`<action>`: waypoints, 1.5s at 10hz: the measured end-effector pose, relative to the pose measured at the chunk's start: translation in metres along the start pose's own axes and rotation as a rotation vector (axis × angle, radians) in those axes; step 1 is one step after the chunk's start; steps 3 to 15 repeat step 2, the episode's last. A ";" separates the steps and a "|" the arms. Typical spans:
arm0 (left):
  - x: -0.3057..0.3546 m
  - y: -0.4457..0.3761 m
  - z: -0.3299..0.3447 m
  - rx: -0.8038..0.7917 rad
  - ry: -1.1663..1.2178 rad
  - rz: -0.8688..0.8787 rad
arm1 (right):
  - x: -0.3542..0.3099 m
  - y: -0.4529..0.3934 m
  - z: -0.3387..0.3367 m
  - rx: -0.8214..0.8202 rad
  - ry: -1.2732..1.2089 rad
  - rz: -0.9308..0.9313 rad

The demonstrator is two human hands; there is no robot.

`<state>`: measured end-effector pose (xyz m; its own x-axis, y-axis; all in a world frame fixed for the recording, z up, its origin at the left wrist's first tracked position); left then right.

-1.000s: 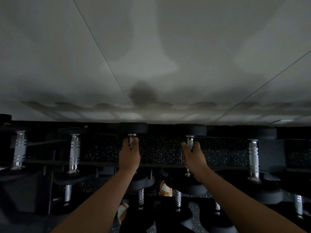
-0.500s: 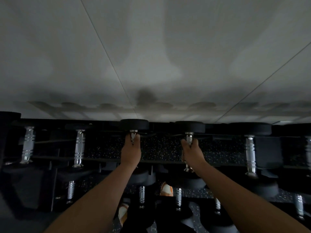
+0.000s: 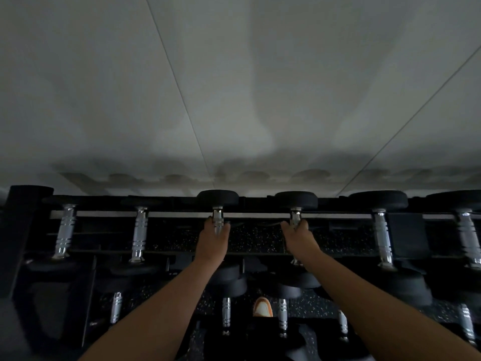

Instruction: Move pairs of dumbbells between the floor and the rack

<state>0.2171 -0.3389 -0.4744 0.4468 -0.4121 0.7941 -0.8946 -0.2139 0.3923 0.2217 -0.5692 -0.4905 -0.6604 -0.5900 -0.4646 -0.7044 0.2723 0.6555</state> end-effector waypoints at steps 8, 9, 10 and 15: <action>-0.002 0.013 -0.016 -0.060 0.104 0.068 | -0.006 0.038 -0.004 0.093 0.127 -0.065; -0.002 0.013 -0.016 -0.060 0.104 0.068 | -0.006 0.038 -0.004 0.093 0.127 -0.065; -0.002 0.013 -0.016 -0.060 0.104 0.068 | -0.006 0.038 -0.004 0.093 0.127 -0.065; -0.002 0.013 -0.016 -0.060 0.104 0.068 | -0.006 0.038 -0.004 0.093 0.127 -0.065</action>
Point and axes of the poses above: each hand's wrist, its own y-axis away from the middle knuckle, its own z-axis out of the palm, x = y × z, the point moved 1 cm from there along -y, towards the middle knuckle, and after that the axes turned 10 degrees about y, right-handed, at the moved point
